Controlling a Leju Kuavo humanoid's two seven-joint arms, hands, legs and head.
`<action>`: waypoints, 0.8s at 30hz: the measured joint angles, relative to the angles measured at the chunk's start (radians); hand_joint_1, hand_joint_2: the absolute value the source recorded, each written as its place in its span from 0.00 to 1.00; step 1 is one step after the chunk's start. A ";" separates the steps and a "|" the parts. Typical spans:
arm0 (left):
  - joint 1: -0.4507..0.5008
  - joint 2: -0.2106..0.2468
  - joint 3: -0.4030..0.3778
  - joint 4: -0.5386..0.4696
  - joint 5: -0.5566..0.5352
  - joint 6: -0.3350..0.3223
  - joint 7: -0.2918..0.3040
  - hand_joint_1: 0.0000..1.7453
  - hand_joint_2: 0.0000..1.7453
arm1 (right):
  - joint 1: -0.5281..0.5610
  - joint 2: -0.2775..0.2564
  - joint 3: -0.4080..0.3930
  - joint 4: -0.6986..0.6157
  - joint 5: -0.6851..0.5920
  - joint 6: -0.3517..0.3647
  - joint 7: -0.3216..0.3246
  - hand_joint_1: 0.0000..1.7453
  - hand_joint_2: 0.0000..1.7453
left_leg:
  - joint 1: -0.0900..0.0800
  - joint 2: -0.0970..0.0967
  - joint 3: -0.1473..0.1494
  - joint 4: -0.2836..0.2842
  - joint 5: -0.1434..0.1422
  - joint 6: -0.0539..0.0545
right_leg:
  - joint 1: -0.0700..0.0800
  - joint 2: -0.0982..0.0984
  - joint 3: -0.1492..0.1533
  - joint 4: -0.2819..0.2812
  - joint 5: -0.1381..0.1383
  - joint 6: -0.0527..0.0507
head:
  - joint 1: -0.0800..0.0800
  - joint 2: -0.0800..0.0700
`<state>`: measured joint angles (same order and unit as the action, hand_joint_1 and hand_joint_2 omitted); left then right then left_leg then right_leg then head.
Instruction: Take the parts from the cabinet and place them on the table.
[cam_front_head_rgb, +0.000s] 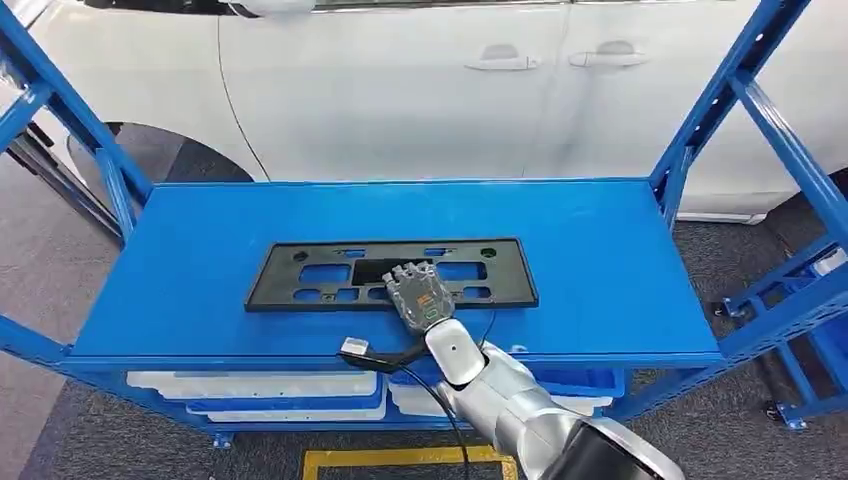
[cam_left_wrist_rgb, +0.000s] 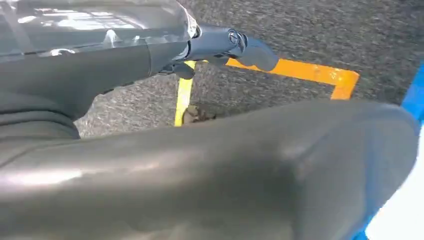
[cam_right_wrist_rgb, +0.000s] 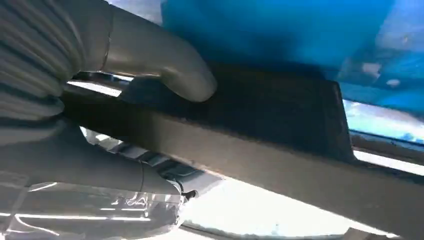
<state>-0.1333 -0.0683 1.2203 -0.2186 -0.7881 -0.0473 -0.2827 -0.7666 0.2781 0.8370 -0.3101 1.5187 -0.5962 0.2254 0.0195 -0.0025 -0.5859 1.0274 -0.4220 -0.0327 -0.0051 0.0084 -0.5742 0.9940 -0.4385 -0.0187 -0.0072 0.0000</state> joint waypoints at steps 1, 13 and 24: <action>-0.003 0.000 0.000 0.000 0.000 0.000 0.000 0.00 0.00 | -0.003 0.000 -0.002 0.000 0.000 0.001 -0.002 1.00 1.00 | -0.004 -0.001 0.015 -0.026 -0.018 0.005 | 0.009 0.001 -0.004 0.007 -0.004 0.006 | 0.000 0.000; 0.002 0.000 -0.016 0.000 -0.003 -0.007 -0.116 0.00 1.00 | -0.002 -0.002 -0.038 0.001 -0.013 -0.014 -0.035 1.00 1.00 | -0.007 -0.002 0.012 -0.026 -0.014 0.053 | 0.001 -0.002 -0.143 0.279 -0.097 0.033 | 0.009 0.000; -0.001 -0.005 -0.020 0.000 0.039 -0.030 -0.191 0.00 1.00 | 0.057 0.011 -0.317 -0.371 -0.390 -0.082 -0.533 1.00 1.00 | -0.004 -0.002 -0.071 0.162 -0.133 0.007 | 0.005 -0.005 -0.014 -0.009 0.014 -0.014 | 0.004 0.000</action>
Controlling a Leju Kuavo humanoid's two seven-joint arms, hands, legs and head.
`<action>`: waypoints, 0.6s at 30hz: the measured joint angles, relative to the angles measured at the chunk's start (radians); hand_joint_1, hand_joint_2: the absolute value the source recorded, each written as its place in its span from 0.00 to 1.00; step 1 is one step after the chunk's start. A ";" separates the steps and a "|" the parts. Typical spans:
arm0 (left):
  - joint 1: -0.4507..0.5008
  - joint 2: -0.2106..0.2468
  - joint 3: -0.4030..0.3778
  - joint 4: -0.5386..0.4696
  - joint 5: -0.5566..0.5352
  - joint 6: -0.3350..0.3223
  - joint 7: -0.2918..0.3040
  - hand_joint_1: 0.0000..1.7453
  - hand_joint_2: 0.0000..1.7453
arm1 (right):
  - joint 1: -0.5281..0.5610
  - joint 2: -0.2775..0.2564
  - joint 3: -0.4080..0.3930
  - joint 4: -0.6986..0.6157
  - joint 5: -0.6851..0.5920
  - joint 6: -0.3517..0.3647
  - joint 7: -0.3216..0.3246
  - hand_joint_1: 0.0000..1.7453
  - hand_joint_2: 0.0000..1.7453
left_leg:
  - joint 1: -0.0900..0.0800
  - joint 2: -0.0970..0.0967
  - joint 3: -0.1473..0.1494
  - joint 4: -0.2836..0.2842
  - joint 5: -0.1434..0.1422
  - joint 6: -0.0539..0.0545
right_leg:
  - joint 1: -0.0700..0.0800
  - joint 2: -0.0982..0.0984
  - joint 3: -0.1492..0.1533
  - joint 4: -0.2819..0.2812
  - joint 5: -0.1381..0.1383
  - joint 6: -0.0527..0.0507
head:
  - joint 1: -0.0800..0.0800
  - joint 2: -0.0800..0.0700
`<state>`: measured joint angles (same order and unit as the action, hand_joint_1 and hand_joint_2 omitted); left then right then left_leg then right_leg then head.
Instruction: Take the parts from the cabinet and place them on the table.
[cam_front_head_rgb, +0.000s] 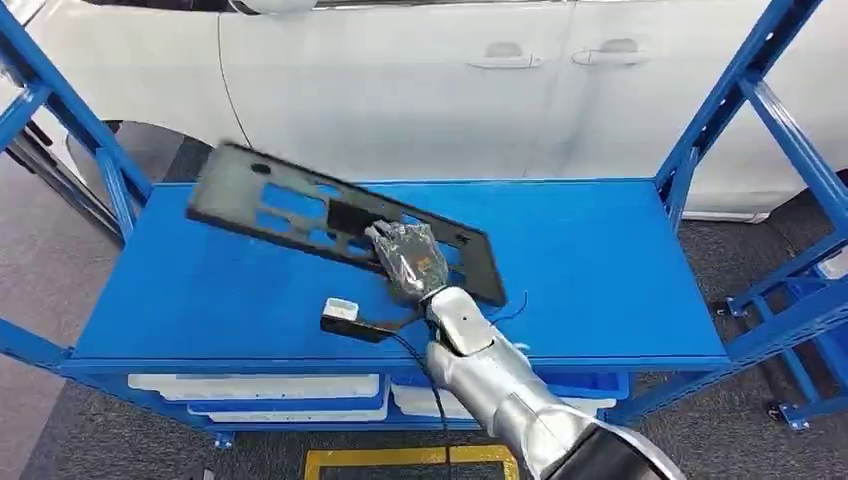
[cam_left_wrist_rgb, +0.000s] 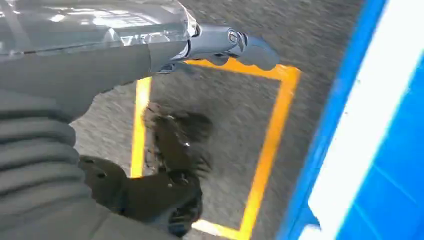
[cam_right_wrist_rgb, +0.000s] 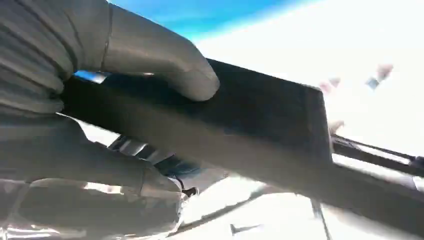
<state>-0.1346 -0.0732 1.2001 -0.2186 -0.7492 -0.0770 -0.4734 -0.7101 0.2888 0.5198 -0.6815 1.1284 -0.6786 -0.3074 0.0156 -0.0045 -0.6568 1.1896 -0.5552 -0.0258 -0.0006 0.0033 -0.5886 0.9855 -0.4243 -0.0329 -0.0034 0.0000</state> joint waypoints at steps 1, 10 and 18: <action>-0.001 0.000 0.001 0.000 0.010 0.006 -0.007 0.00 1.00 | 0.014 0.000 -0.031 -0.066 -0.139 0.023 -0.074 1.00 1.00 | 0.001 0.000 -0.037 0.074 -0.028 -0.004 | 0.001 -0.003 0.000 0.001 -0.002 -0.001 | 0.000 0.000; 0.024 0.010 0.050 0.000 0.090 -0.032 -0.089 0.00 1.00 | 0.171 -0.068 -0.121 -0.805 -0.973 0.366 -0.263 1.00 1.00 | 0.005 -0.002 0.067 -0.164 0.102 0.007 | -0.002 0.003 -0.009 0.033 -0.026 0.032 | -0.002 0.000; 0.043 0.013 0.053 0.000 0.075 -0.058 -0.076 0.00 1.00 | 0.356 -0.205 -0.155 -1.235 -1.246 0.747 -0.374 1.00 1.00 | 0.004 -0.001 0.075 -0.171 0.103 0.044 | -0.009 0.001 -0.161 0.344 -0.163 0.061 | 0.005 0.000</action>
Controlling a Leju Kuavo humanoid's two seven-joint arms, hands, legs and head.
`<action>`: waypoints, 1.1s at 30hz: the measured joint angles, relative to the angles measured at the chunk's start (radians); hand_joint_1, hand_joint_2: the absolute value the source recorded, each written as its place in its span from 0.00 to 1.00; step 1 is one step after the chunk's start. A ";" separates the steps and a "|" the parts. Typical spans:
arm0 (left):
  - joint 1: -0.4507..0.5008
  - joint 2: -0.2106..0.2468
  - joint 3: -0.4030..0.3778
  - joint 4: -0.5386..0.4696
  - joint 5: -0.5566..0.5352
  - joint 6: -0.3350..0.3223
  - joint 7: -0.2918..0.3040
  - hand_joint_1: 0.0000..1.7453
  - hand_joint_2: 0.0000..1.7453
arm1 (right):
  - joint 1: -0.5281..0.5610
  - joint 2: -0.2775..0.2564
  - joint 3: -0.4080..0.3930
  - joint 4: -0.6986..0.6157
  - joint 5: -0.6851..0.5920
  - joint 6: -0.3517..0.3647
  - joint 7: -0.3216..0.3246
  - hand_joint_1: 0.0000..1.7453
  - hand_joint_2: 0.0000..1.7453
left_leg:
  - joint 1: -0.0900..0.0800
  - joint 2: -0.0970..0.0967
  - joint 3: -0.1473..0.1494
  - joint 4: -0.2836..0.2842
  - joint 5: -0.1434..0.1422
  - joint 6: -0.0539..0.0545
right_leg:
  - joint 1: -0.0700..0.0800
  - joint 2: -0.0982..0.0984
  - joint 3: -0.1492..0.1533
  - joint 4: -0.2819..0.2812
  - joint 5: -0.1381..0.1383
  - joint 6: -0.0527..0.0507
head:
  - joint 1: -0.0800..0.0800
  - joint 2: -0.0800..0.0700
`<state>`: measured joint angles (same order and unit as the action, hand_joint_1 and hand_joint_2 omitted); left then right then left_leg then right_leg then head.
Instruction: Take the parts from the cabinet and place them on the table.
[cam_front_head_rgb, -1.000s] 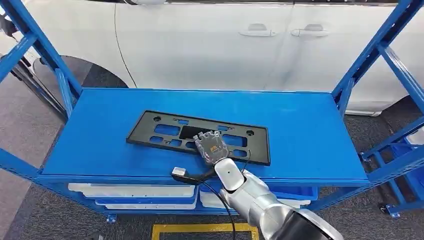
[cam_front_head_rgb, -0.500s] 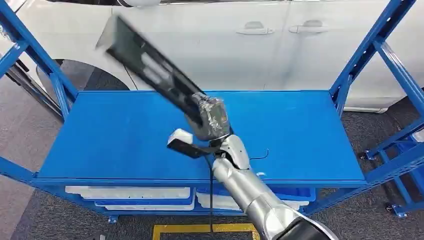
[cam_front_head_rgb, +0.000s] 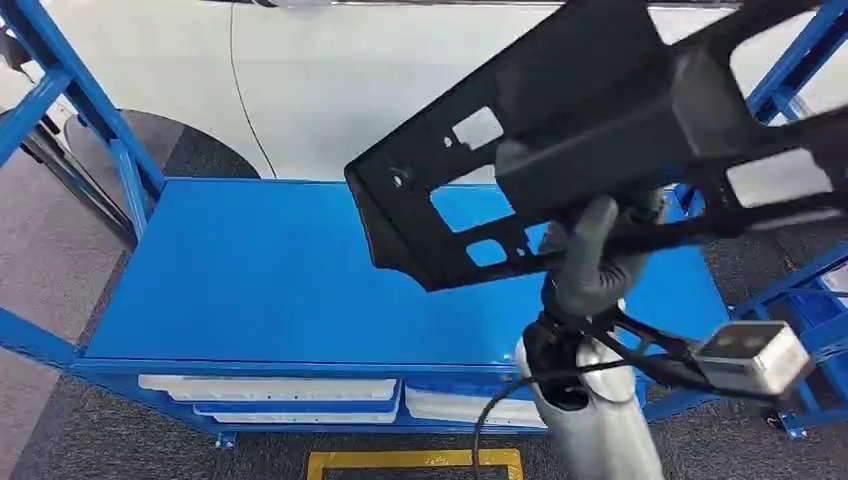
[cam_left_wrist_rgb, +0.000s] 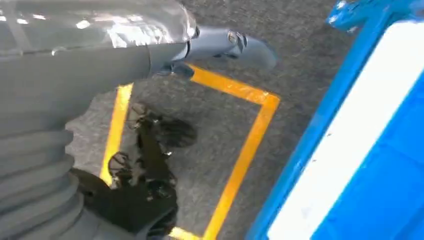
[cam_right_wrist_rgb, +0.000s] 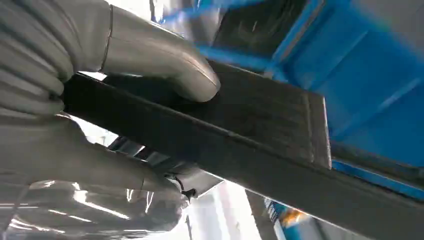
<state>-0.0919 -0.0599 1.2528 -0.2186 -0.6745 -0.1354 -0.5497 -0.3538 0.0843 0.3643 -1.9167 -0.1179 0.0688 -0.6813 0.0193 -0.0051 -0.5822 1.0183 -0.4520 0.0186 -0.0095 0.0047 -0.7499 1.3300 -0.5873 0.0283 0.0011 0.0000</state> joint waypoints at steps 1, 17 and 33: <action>0.000 0.000 0.000 0.000 -0.005 0.005 0.011 0.00 1.00 | 0.013 -0.008 0.001 -0.027 0.008 0.025 0.000 1.00 1.00 | 0.000 0.000 0.001 0.001 -0.001 -0.001 | 0.000 0.000 0.015 -0.036 0.030 -0.002 | 0.000 0.000; -0.004 0.008 -0.002 0.000 -0.027 0.072 0.107 0.00 1.00 | 0.023 -0.048 0.077 -0.121 0.044 0.056 0.003 1.00 1.00 | -0.005 -0.001 -0.021 0.212 -0.156 -0.044 | 0.007 -0.006 0.082 -0.314 0.207 -0.056 | -0.006 0.000; -0.015 0.024 -0.006 0.000 -0.041 0.078 0.127 0.00 1.00 | 0.040 -0.077 0.082 -0.136 0.038 0.055 0.019 1.00 1.00 | -0.007 0.014 -0.030 -0.019 0.042 -0.004 | -0.014 -0.004 0.094 -0.086 0.095 0.012 | 0.005 0.000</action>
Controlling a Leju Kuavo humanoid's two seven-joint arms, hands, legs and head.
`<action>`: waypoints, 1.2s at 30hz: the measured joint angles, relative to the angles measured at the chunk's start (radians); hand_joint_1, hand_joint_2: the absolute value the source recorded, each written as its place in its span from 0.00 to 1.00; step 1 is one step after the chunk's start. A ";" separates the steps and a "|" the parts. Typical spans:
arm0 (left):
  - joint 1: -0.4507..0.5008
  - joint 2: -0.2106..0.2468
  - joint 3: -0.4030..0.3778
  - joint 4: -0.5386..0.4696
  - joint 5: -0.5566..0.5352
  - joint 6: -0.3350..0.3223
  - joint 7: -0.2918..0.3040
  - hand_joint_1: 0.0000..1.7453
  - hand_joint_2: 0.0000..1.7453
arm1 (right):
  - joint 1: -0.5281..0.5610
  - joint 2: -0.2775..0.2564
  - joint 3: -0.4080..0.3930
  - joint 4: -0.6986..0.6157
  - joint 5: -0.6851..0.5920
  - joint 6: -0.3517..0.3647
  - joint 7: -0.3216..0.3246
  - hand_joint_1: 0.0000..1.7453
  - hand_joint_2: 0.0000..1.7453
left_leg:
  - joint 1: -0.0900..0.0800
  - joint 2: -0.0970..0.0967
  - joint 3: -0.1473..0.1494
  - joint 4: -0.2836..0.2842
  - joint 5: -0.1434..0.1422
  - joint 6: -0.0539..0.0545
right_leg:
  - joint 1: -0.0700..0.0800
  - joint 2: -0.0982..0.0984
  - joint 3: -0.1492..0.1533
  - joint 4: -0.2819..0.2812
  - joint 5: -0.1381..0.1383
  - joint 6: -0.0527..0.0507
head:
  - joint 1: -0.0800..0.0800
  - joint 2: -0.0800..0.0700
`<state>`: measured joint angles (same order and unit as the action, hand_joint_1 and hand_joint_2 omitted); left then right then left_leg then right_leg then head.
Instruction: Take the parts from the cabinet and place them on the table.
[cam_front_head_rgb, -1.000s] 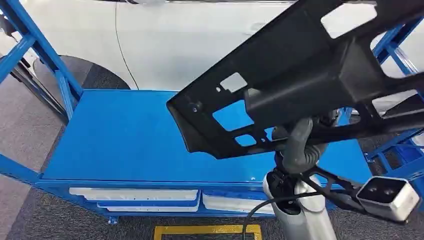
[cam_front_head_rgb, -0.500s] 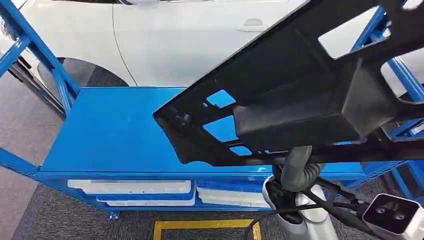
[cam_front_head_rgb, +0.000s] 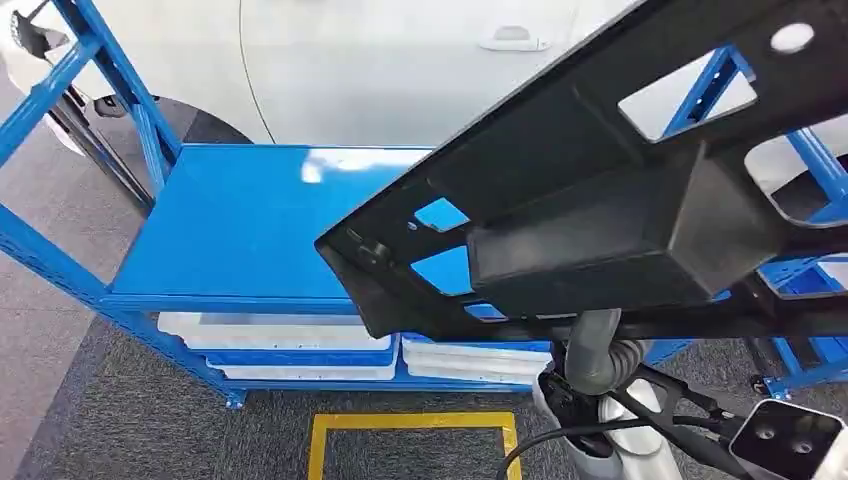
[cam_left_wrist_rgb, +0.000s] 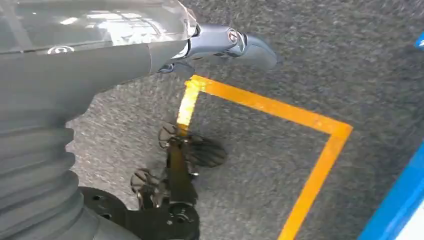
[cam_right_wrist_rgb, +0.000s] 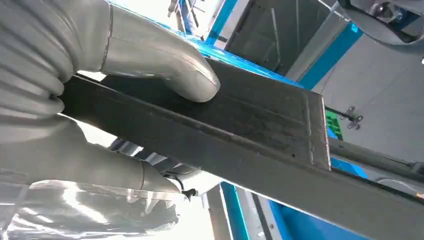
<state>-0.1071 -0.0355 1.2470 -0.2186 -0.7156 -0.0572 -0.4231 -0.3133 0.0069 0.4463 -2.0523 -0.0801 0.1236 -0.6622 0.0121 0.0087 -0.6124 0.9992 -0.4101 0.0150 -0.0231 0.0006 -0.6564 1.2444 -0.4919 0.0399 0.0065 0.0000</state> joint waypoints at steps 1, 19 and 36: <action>0.000 0.000 0.000 0.000 0.000 0.000 0.000 0.00 1.00 | 0.000 -0.001 0.001 0.000 0.000 0.000 0.000 1.00 1.00 | 0.001 0.000 -0.013 0.007 0.007 -0.005 | -0.001 0.000 0.074 -0.096 0.014 -0.002 | 0.000 0.000; 0.005 0.001 -0.001 0.000 -0.007 0.000 0.002 0.00 1.00 | 0.000 -0.021 0.011 0.007 0.010 0.002 -0.019 1.00 1.00 | -0.009 -0.005 0.167 -0.018 -0.125 -0.019 | 0.029 -0.009 0.009 -0.231 0.112 -0.052 | 0.000 0.000; 0.024 -0.014 0.003 0.000 0.011 0.049 0.026 0.00 1.00 | 0.027 -0.066 -0.042 0.021 -0.019 0.108 -0.033 1.00 1.00 | -0.006 0.002 -0.031 0.005 0.053 -0.025 | 0.024 0.000 0.162 -0.239 -0.026 -0.044 | 0.004 0.000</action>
<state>-0.0830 -0.0496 1.2505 -0.2190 -0.7046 -0.0084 -0.3971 -0.2858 -0.0588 0.4043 -2.0310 -0.0996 0.2312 -0.6954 0.0062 0.0106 -0.6435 1.0038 -0.3568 -0.0098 0.0011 0.0006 -0.4940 1.0058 -0.5178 -0.0043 0.0103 0.0004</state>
